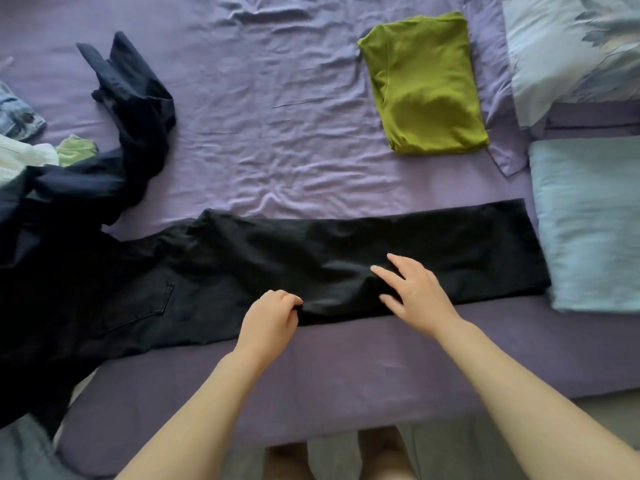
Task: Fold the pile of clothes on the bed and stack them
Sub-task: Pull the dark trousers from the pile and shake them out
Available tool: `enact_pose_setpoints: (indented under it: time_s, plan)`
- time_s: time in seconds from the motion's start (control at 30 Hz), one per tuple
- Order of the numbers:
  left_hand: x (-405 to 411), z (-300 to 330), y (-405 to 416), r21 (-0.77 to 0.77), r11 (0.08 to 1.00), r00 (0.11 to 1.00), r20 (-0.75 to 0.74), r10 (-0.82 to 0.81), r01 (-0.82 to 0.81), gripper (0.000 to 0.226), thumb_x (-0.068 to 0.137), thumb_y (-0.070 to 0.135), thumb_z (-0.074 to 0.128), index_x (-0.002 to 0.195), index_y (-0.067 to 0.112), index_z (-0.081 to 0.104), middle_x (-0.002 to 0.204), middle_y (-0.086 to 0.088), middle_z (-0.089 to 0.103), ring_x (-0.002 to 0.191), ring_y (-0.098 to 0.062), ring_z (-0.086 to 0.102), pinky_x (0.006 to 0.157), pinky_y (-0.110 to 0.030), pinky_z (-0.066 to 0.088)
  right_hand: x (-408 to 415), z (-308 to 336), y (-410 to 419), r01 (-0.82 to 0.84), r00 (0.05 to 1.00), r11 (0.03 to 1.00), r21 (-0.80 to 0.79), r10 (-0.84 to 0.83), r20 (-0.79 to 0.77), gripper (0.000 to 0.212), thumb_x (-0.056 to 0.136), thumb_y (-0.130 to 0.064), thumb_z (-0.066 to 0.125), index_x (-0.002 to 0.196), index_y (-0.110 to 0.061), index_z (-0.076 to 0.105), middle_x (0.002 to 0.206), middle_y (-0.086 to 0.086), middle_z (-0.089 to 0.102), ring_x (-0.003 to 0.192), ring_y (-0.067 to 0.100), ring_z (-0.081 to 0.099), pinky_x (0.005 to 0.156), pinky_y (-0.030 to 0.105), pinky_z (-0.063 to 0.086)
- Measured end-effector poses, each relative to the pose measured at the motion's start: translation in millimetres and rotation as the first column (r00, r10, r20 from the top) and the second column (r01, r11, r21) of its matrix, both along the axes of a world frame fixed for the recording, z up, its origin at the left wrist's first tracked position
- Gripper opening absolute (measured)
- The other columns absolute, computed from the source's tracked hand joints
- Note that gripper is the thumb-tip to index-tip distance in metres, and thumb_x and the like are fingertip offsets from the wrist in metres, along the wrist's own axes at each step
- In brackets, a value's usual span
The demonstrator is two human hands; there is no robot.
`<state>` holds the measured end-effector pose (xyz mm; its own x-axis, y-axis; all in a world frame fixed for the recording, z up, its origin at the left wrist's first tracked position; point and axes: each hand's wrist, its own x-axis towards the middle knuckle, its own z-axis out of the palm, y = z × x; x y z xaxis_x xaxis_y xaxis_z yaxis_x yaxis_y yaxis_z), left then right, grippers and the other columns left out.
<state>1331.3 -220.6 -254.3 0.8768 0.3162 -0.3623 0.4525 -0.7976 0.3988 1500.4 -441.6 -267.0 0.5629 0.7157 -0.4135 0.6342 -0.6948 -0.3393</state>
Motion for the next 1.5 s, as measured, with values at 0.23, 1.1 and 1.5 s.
enact_pose_setpoints:
  time_s: [0.23, 1.1, 1.5]
  plan:
    - [1, 16, 28, -0.383, 0.86, 0.94, -0.181, 0.29, -0.339, 0.032, 0.091, 0.018, 0.044, 0.096, 0.036, 0.07, 0.087, 0.02, 0.063, 0.09, -0.001, 0.057, 0.077, -0.014, 0.041, -11, 11, 17, 0.132, 0.984, 0.991, 0.011, -0.13, -0.118, 0.042, 0.1, -0.045, 0.036, 0.141, -0.039, 0.042, 0.154, -0.006, 0.032, 0.144, 0.015, 0.019, 0.115, 0.034, 0.016]
    - [-112, -18, 189, 0.349, 0.935, 0.879, -0.425, 0.218, -0.063, 0.1, 0.084, 0.066, 0.049, 0.15, 0.029, -0.016, 0.16, -0.004, -0.012, 0.146, -0.036, -0.01, 0.117, -0.052, 0.01, 1, 3, 275, 0.053, 0.994, 0.996, -0.077, -0.06, -0.09, 0.03, 0.093, -0.045, 0.054, 0.104, -0.017, 0.054, 0.103, 0.004, 0.062, 0.098, 0.031, 0.058, 0.073, 0.034, 0.039]
    - [-62, 2, 221, 0.31, 0.931, 0.978, 0.135, 0.158, -0.193, 0.043, 0.082, 0.012, 0.067, 0.125, 0.009, 0.061, 0.129, -0.017, 0.057, 0.117, -0.035, 0.054, 0.089, -0.044, 0.048, 11, 3, 323, 0.169, 0.826, 0.985, -0.014, -0.149, -0.544, 0.039, 0.092, -0.036, 0.06, 0.13, -0.029, 0.05, 0.114, -0.006, 0.056, 0.098, 0.012, 0.057, 0.076, 0.025, 0.042]
